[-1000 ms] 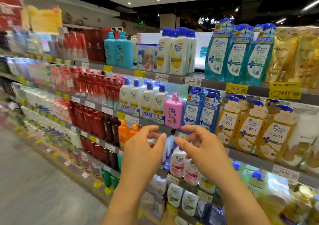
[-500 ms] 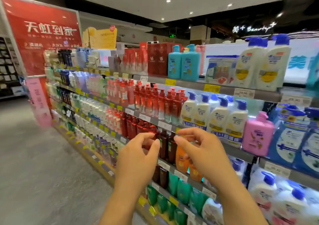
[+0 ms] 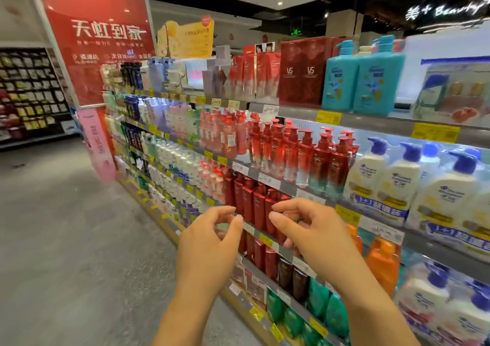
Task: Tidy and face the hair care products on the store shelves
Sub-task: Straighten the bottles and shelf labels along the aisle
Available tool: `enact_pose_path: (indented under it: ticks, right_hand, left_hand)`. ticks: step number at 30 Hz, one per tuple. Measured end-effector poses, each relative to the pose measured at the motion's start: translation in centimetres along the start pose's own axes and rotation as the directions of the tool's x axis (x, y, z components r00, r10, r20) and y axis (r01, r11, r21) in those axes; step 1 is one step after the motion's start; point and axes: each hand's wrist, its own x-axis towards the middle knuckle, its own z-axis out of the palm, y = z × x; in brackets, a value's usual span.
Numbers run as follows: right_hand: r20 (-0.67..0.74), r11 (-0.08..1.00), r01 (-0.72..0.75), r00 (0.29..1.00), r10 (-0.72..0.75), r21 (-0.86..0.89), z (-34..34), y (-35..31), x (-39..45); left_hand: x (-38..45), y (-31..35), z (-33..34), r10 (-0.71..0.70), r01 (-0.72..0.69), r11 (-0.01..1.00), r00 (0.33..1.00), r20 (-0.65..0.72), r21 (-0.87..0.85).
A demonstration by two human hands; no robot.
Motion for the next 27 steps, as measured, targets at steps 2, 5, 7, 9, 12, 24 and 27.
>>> enact_pose_path:
  ticks: [2, 5, 7, 9, 12, 24, 27]
  right_hand:
    - [0.008, 1.000, 0.010, 1.000, -0.010, 0.027, 1.1, 0.7, 2.9]
    - [0.043, 0.998, 0.028, 0.999, -0.030, 0.056, 3.3, 1.9, 8.2]
    - [0.060, 0.997, 0.035, 0.997, -0.040, 0.072, 4.9, 2.6, 12.3]
    - [0.070, 0.995, 0.052, 0.996, -0.058, 0.084, 6.7, 3.3, 16.6]
    - [0.105, 0.993, 0.054, 0.992, -0.066, 0.108, 9.0, 3.9, 22.5]
    - [0.095, 1.000, 0.005, 0.995, -0.005, 0.001, 20.3, 6.7, 41.4]
    - [0.040, 0.999, -0.011, 0.999, 0.013, -0.031, 23.8, 7.4, 45.7]
  left_hand:
    - [2.9, -1.0, 0.5, 0.001, -0.001, 1.000, 1.000, -0.005, 0.014]
    - [8.1, -2.7, 1.2, 0.023, -0.021, 0.998, 0.999, -0.024, 0.059]
    - [12.0, -3.8, 1.6, 0.034, -0.030, 0.996, 0.998, -0.046, 0.079]
    - [16.2, -4.8, 2.0, 0.038, -0.033, 0.996, 0.997, -0.064, 0.089]
    - [21.9, -6.4, 2.5, 0.044, -0.035, 0.993, 0.996, -0.082, 0.109]
    - [41.1, -16.9, 2.2, 0.034, -0.032, 0.992, 0.999, -0.009, 0.125]
    - [46.8, -19.8, 1.3, 0.080, -0.084, 0.990, 0.996, 0.043, 0.115]
